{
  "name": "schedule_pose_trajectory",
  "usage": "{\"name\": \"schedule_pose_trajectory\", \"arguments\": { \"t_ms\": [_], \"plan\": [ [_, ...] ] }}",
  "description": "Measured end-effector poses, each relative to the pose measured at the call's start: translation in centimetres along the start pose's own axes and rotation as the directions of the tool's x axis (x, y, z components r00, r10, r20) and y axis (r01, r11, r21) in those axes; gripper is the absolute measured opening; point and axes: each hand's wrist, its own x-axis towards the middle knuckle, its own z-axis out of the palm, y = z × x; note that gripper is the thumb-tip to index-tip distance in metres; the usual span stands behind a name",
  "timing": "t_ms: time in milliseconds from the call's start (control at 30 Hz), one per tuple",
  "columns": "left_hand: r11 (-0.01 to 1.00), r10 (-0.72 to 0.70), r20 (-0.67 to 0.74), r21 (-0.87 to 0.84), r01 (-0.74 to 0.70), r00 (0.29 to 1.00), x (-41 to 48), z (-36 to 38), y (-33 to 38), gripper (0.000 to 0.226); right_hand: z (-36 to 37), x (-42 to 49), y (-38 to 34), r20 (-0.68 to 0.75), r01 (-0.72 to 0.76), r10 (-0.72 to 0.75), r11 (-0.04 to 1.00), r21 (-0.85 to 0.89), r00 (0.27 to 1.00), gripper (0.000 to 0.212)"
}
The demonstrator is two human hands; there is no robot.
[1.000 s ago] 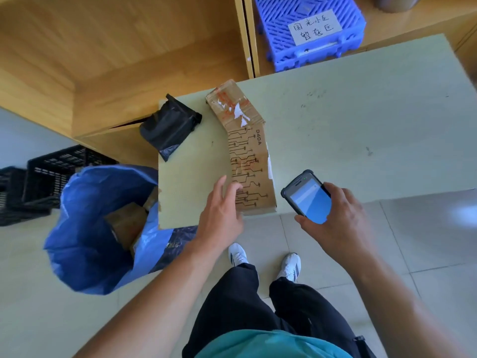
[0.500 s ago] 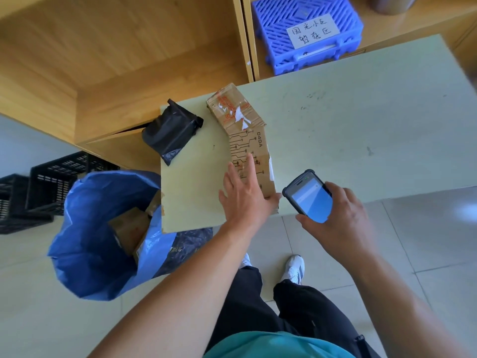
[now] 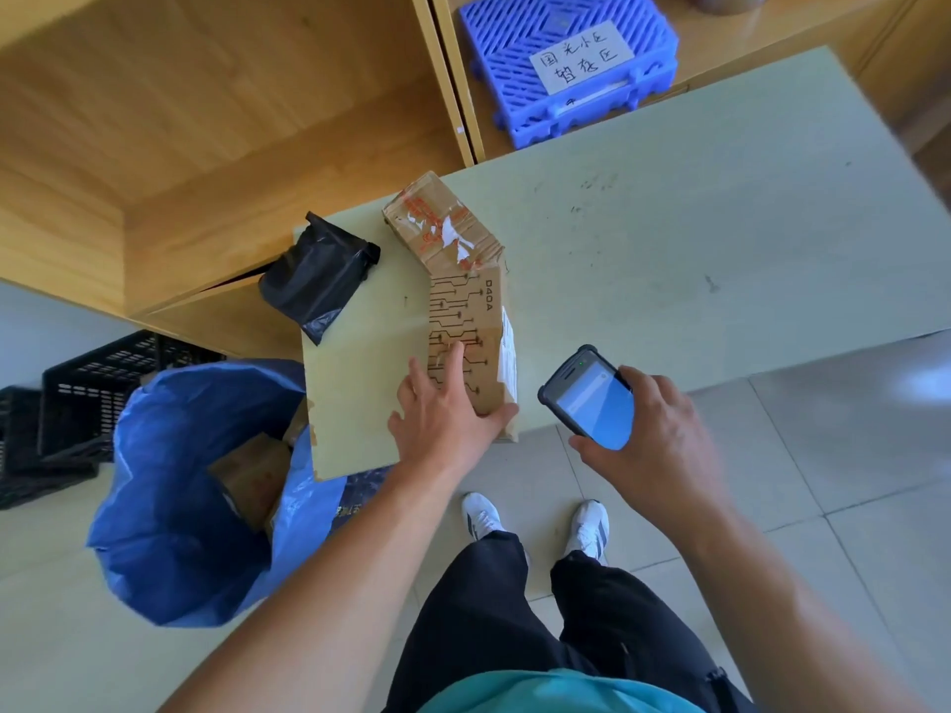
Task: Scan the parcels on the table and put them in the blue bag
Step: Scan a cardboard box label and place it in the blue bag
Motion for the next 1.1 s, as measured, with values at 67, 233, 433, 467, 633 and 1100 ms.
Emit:
{"name": "schedule_pose_trajectory", "arguments": {
  "t_ms": [67,233,433,467,633,1100],
  "plan": [
    [1.000,0.015,-0.016,-0.007,-0.015,1.000,-0.1,0.3,-0.1,0.098,0.0,-0.1,0.0,-0.003,0.016,-0.016,1.000,-0.019,1.000,0.085],
    [0.996,0.010,0.023,-0.083,-0.008,1.000,-0.2,-0.7,-1.3,0.096,-0.1,0.0,-0.5,0.003,0.049,-0.049,0.997,-0.063,0.999,0.085],
    [0.972,0.036,0.023,-0.232,-0.030,0.999,-0.5,-6.8,-5.6,0.088,-1.4,1.1,-3.7,0.031,0.158,-0.155,0.978,-0.133,0.987,0.087],
    [0.969,0.035,0.018,-0.245,-0.030,0.999,-0.7,-8.3,-6.6,0.085,-1.7,1.4,-4.8,0.039,0.177,-0.173,0.975,-0.131,0.984,0.086],
    [0.951,0.020,-0.088,-0.307,-0.046,0.996,-1.8,-16.2,-11.5,0.081,-3.4,1.7,-12.2,0.090,0.312,-0.303,0.942,-0.120,0.949,0.083],
    [0.940,0.011,-0.289,-0.325,-0.109,0.957,-3.4,-27.6,-29.7,0.088,-0.2,-3.0,-33.5,0.105,0.534,-0.527,0.803,-0.266,0.844,0.074]
  ]
}}
